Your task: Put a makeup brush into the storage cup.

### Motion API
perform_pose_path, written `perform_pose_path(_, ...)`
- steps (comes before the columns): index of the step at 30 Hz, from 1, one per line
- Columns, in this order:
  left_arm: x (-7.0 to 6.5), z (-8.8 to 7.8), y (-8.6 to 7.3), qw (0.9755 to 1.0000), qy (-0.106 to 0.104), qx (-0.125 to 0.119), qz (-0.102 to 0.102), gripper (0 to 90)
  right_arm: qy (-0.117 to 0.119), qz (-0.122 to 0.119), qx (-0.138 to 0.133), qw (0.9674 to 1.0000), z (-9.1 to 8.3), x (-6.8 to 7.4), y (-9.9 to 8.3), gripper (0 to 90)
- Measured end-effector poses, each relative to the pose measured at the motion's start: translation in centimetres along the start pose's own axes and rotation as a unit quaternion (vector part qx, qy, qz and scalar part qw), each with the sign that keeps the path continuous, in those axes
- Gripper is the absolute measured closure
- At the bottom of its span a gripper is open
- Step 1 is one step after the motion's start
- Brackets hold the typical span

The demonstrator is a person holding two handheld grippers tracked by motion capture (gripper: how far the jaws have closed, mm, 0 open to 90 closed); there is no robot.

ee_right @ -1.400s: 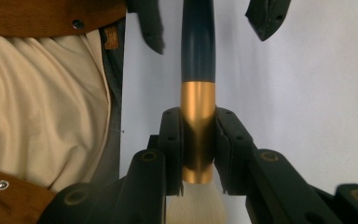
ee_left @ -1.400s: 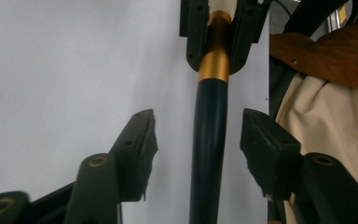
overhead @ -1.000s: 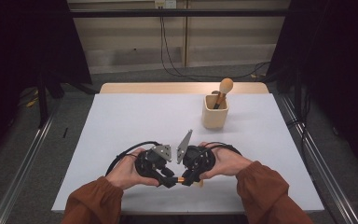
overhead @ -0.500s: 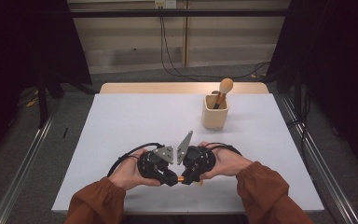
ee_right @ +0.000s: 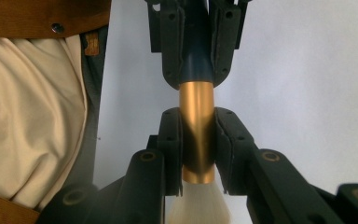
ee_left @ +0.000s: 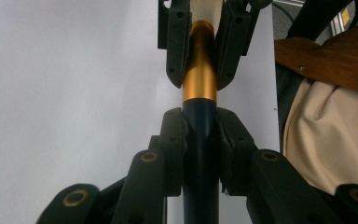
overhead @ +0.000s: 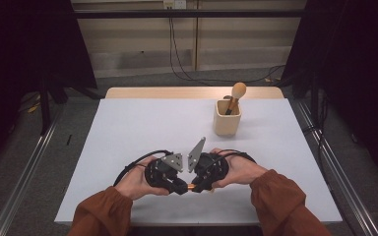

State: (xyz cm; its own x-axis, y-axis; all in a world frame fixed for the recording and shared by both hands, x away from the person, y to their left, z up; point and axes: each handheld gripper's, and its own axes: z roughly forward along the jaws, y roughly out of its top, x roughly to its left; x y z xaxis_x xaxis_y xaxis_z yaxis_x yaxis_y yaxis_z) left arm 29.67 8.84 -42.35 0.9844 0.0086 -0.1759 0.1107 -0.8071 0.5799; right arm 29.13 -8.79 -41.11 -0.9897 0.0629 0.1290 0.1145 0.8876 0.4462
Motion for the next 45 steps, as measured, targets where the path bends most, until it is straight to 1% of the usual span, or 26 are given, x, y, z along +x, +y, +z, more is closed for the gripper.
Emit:
perform_pose_path(1,-0.1,0.1,-0.1,1.0,0.008,-0.006,-0.002,74.5,0.0,0.004,-0.003,1.0,-0.1,0.0,0.0,72.1)
perform_pose_path(4,0.0,0.0,-0.1,0.9999,0.009,-0.008,-0.005,74.6,0.003,0.008,-0.003,1.0,0.0,-0.1,-0.1,68.1)
perform_pose_path(6,0.1,0.0,-0.2,0.9998,0.013,-0.007,-0.012,74.6,0.004,0.007,-0.004,1.0,0.0,-0.1,0.0,62.6)
perform_pose_path(8,0.3,-0.1,-0.4,0.9996,0.014,-0.01,-0.021,74.6,-0.001,0.005,-0.008,1.0,0.1,-0.1,0.0,60.4)
perform_pose_path(9,0.4,-0.1,-0.5,0.9995,0.018,-0.012,-0.025,74.6,-0.002,0.007,-0.009,0.9999,0.1,-0.2,0.0,57.8)
perform_pose_path(10,0.4,-0.2,-0.7,0.9993,0.02,-0.012,-0.028,74.6,-0.005,0.016,-0.009,0.9998,0.1,-0.2,0.0,54.1)
perform_pose_path(12,0.6,-0.3,-1.0,0.9991,0.021,-0.015,-0.034,74.6,-0.007,0.021,-0.012,0.9997,0.0,-0.4,-0.1,50.8)
perform_pose_path(15,0.7,-0.6,-1.3,0.9987,0.022,-0.023,-0.04,74.6,-0.017,0.033,-0.017,0.9992,-0.3,-0.6,-0.3,38.8)
perform_pose_path(18,0.8,-0.9,-1.5,0.9983,0.023,-0.032,-0.044,74.6,-0.027,0.049,-0.031,0.998,-0.6,-0.8,-0.6,29.4)
perform_pose_path(19,0.7,-1.0,-1.6,0.9981,0.023,-0.034,-0.045,74.6,-0.028,0.058,-0.028,0.9975,-0.6,-0.8,-0.8,26.5)
perform_pose_path(21,0.7,-1.2,-1.7,0.9972,0.031,-0.041,-0.054,74.6,-0.027,0.069,-0.033,0.9967,-0.7,-0.9,-1.1,23.5)
perform_pose_path(23,0.7,-1.4,-1.9,0.9958,0.034,-0.053,-0.066,74.6,-0.034,0.08,-0.042,0.9953,-0.7,-0.9,-1.4,15.1)
perform_pose_path(25,0.8,-1.5,-2.2,0.9949,0.035,-0.061,-0.072,74.6,-0.038,0.093,-0.051,0.9936,-0.9,-1.1,-1.8,12.3)
perform_pose_path(27,0.8,-1.5,-2.4,0.9945,0.038,-0.061,-0.076,74.6,-0.044,0.103,-0.061,0.9918,-1.1,-1.3,-2.1,7.8)
perform_pose_path(29,0.9,-1.5,-2.8,0.9937,0.039,-0.065,-0.082,74.6,-0.06,0.108,-0.071,0.9898,-1.3,-1.4,-2.6,6.8)
perform_pose_path(33,1.1,-2.0,-3.3,0.991,0.041,-0.087,-0.094,74.6,-0.075,0.12,-0.09,0.9858,-1.8,-1.5,-3.5,6.7)
perform_pose_path(34,1.1,-2.1,-3.4,0.9909,0.041,-0.088,-0.093,74.6,-0.077,0.123,-0.094,0.9849,-1.8,-1.5,-3.6,6.6)
perform_pose_path(36,1.1,-2.3,-3.6,0.9898,0.045,-0.093,-0.098,74.6,-0.088,0.13,-0.086,0.9838,-1.7,-1.4,-3.9,6.6)
perform_pose_path(37,1.1,-2.4,-3.7,0.9885,0.046,-0.101,-0.104,74.6,-0.091,0.136,-0.086,0.9828,-1.6,-1.3,-4.0,6.6)
perform_pose_path(38,1.1,-2.5,-3.8,0.9887,0.048,-0.099,-0.102,74.6,-0.091,0.134,-0.088,0.9829,-1.6,-1.3,-4.1,6.4)
perform_pose_path(39,1.1,-2.6,-3.9,0.9875,0.049,-0.105,-0.106,74.6,-0.092,0.133,-0.094,0.9823,-1.6,-1.3,-4.2,6.1)
perform_pose_path(41,1.1,-2.8,-4.0,0.9862,0.049,-0.114,-0.109,74.6,-0.098,0.138,-0.102,0.9803,-1.7,-1.2,-4.4,5.8)
perform_pose_path(42,1.1,-2.9,-4.1,0.9862,0.053,-0.113,-0.108,74.6,-0.1,0.14,-0.105,0.9794,-1.8,-1.1,-4.5,5.7)
perform_pose_path(43,1.2,-2.9,-4.2,0.9854,0.046,-0.121,-0.11,74.5,-0.099,0.142,-0.11,0.9788,-1.8,-1.0,-4.7,5.6)
perform_pose_path(44,1.2,-2.9,-4.4,0.9855,0.045,-0.122,-0.109,74.5,-0.096,0.144,-0.113,0.9785,-1.7,-1.0,-4.8,5.7)
perform_pose_path(45,1.2,-2.9,-4.5,0.9846,0.047,-0.126,-0.111,74.5,-0.092,0.147,-0.112,0.9784,-1.6,-0.9,-4.9,6.1)
